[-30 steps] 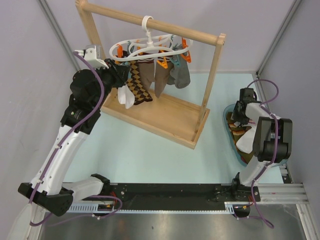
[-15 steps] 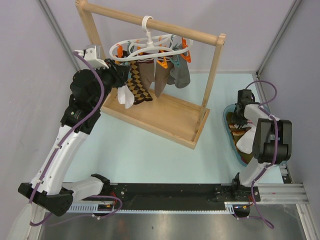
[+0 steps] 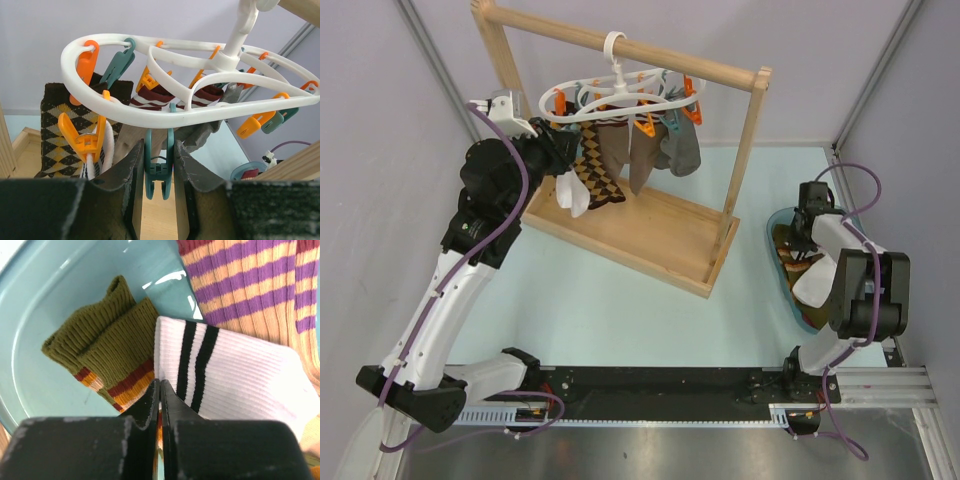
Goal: Clip the socks to the hanger
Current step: Pick up the sock from the bin.
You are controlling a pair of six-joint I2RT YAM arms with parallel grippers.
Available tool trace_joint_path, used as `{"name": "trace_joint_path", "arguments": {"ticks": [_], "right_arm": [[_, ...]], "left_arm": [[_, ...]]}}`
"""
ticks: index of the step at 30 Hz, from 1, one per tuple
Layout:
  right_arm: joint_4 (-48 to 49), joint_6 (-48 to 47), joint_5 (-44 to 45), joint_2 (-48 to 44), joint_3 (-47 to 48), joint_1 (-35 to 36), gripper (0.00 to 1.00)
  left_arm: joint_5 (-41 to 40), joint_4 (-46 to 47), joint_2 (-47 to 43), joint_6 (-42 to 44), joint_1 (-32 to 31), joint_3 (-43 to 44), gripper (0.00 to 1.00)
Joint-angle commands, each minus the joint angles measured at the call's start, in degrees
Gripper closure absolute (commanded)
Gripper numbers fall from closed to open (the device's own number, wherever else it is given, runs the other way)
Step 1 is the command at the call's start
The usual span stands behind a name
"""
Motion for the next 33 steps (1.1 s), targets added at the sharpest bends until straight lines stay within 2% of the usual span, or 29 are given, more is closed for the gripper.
{"name": "trace_joint_path", "arguments": {"ticks": [1, 4, 6, 10, 13, 20, 23, 30, 33], "right_arm": [[0.9, 1.1, -0.1, -2.2, -1.3, -0.4, 1.00], [1.1, 1.2, -0.1, -1.1, -1.6, -0.5, 0.99], [1.3, 1.4, 0.5, -0.2, -1.8, -0.5, 0.94], [1.8, 1.3, 2.1, 0.7, -2.0, -0.3, 0.76], [2.1, 1.0, 3.3, 1.2, -1.9, -0.2, 0.68], [3.0, 1.1, 2.2, 3.7, -1.9, 0.3, 0.65], [3.1, 1.2, 1.8, 4.0, -1.9, 0.3, 0.68], [1.1, 2.0, 2.8, -1.0, -1.9, 0.7, 0.94], [-0.6, 2.7, 2.9, -5.0, -1.9, 1.1, 1.00]], "left_arm": [[-0.2, -4.1, -0.5, -0.4, 0.1, 0.9, 0.98], [-0.2, -4.1, -0.5, -0.4, 0.1, 1.0, 0.98], [-0.4, -4.2, -0.6, -0.3, 0.0, 1.0, 0.98], [-0.4, -4.3, -0.5, -0.1, 0.0, 1.0, 0.98], [-0.4, -4.3, -0.4, -0.1, 0.1, 1.1, 0.98], [-0.4, -4.4, -0.3, 0.0, 0.0, 1.3, 0.98], [-0.5, -4.4, -0.2, 0.0, 0.0, 1.3, 0.98], [-0.3, -4.4, -0.3, 0.0, 0.0, 1.2, 0.98], [-0.2, -4.3, -0.4, 0.0, 0.0, 1.3, 0.98]]}}
